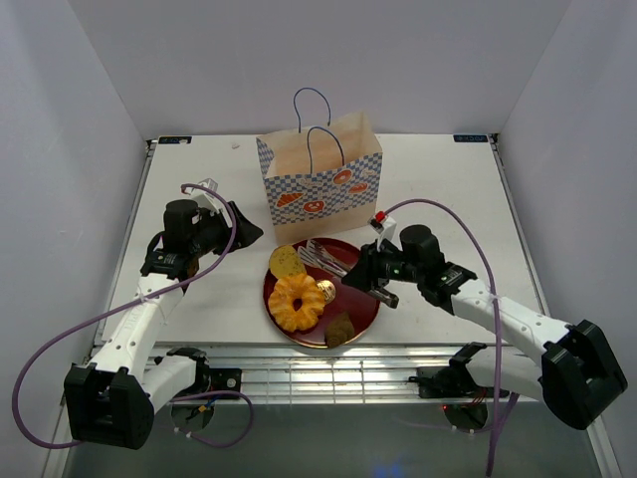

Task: Place the fake bread into the paper bag

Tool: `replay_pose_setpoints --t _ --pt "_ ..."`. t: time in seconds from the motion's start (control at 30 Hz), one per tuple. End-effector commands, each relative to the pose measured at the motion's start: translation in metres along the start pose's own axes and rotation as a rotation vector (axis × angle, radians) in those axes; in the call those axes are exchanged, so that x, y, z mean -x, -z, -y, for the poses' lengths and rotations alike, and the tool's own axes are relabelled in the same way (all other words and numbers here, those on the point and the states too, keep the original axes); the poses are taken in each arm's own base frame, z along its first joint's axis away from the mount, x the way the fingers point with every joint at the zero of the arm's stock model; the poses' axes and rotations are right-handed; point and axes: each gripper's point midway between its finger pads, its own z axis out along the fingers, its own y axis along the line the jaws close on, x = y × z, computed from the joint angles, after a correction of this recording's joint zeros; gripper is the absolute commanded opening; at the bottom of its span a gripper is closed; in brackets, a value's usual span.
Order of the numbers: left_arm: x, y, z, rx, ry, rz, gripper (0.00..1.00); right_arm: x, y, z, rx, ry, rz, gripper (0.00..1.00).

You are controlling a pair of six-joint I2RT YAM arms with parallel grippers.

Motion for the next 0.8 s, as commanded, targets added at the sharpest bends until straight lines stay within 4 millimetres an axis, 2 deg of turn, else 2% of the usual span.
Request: replay_pose_setpoints --t 0.0,0.2,0.67,0.73,0.77 --pt "0.009 0.003 0.012 -0.039 -0.022 0.015 0.78 0.027 -0.012 -0.009 0.045 0.036 0.073 0.47" --pt "0.010 0.004 0.014 -0.046 -0.023 0.018 0.78 0.015 -0.032 0.003 0.032 0.017 0.020 0.47" --pt "0.009 0.004 0.015 -0.058 -0.021 0.013 0.78 0.010 -0.054 0.003 0.074 -0.006 -0.010 0.47" --pt "0.008 0.004 0.015 -0.058 -0.020 0.010 0.78 0.009 -0.057 0.003 0.082 -0.010 -0.019 0.42" --pt "0.008 0.004 0.016 -0.059 -0.021 0.013 0.78 0.010 -0.058 0.002 0.085 -0.010 -0.019 0.31"
